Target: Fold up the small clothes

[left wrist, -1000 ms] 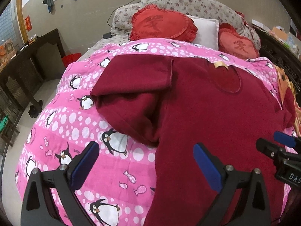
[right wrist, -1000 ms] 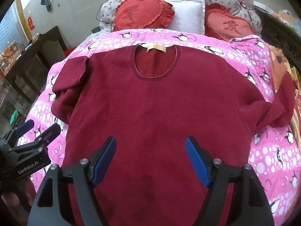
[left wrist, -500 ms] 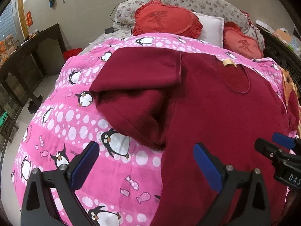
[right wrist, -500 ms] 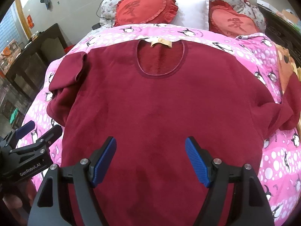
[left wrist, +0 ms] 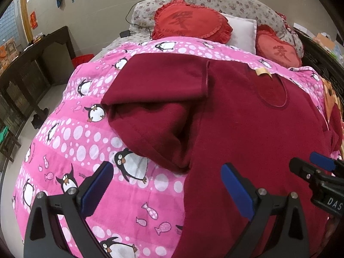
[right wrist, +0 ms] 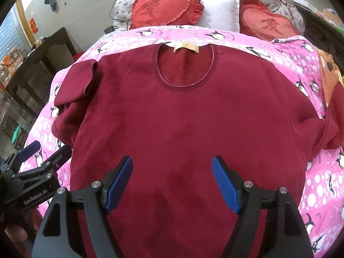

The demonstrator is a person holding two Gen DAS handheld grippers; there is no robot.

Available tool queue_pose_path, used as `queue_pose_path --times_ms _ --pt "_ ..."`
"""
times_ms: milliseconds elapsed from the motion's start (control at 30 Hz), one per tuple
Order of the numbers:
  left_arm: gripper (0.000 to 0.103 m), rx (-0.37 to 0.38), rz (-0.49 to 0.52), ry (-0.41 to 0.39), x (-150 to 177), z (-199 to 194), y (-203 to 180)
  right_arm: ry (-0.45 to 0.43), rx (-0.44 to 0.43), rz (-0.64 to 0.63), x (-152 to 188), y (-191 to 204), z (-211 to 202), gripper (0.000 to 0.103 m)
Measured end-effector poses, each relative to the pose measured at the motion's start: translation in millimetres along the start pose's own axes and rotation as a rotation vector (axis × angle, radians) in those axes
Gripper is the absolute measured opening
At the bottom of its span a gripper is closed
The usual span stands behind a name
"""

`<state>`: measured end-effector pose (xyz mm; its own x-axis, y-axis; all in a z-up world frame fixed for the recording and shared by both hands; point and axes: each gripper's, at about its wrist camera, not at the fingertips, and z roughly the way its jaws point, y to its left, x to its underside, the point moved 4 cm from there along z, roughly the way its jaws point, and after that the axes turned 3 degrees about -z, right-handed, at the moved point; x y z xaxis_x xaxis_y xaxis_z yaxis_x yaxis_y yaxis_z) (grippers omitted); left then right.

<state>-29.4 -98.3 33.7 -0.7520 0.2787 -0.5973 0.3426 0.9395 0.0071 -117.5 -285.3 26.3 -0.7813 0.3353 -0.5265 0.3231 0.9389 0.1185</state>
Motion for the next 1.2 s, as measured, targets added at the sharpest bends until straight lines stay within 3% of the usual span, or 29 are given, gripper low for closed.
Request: queue_pose_path --times_ms 600,1200 --pt "0.102 0.006 0.001 -0.002 -5.3 -3.2 -7.1 0.007 0.004 0.019 3.1 -10.2 0.7 0.056" --pt "0.102 -0.012 -0.062 0.025 -9.5 13.7 27.3 0.014 -0.034 -0.021 -14.6 17.5 13.5 0.056"
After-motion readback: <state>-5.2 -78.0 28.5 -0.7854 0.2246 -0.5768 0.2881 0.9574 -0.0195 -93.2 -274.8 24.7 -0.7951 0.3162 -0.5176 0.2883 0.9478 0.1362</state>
